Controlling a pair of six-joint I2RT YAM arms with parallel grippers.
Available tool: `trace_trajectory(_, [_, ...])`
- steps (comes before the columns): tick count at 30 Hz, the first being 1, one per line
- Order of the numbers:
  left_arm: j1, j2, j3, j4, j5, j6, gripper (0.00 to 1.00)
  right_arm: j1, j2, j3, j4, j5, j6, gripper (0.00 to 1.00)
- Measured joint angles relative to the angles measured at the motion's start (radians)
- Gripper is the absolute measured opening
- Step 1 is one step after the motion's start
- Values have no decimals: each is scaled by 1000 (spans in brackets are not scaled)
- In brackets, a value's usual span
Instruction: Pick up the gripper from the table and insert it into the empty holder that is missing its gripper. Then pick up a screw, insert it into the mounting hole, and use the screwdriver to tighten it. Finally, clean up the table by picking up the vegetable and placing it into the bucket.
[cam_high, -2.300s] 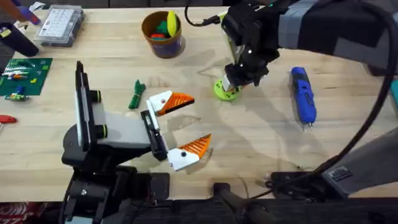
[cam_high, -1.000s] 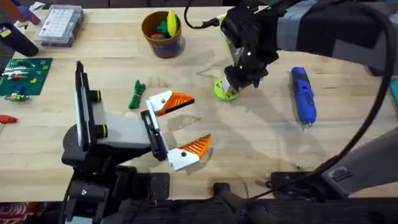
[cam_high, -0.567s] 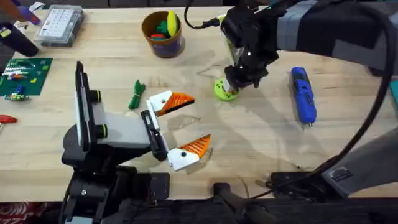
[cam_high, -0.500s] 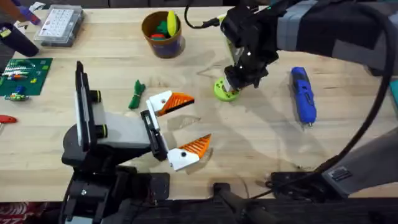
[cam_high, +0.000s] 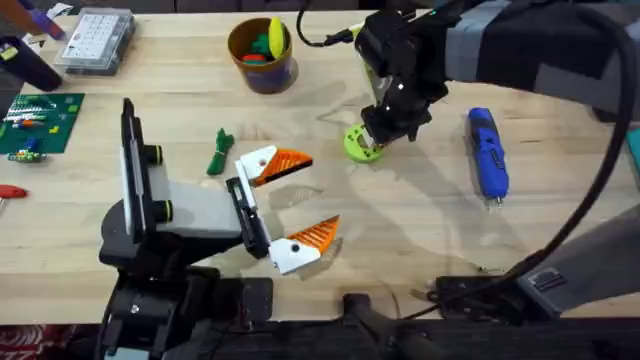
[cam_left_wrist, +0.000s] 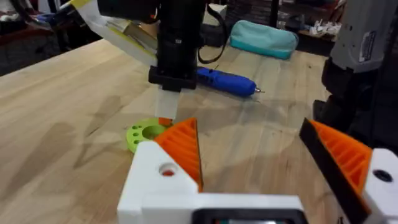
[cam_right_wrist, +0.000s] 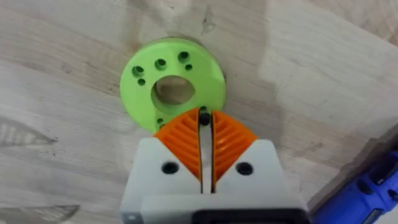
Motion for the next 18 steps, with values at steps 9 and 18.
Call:
trace_trajectory(9, [0,0,0,0,0,0,990,0,0,0,-7,0,-1,11])
trace_trajectory(18, [0,0,0,0,0,0,990,0,0,0,-7,0,0,10])
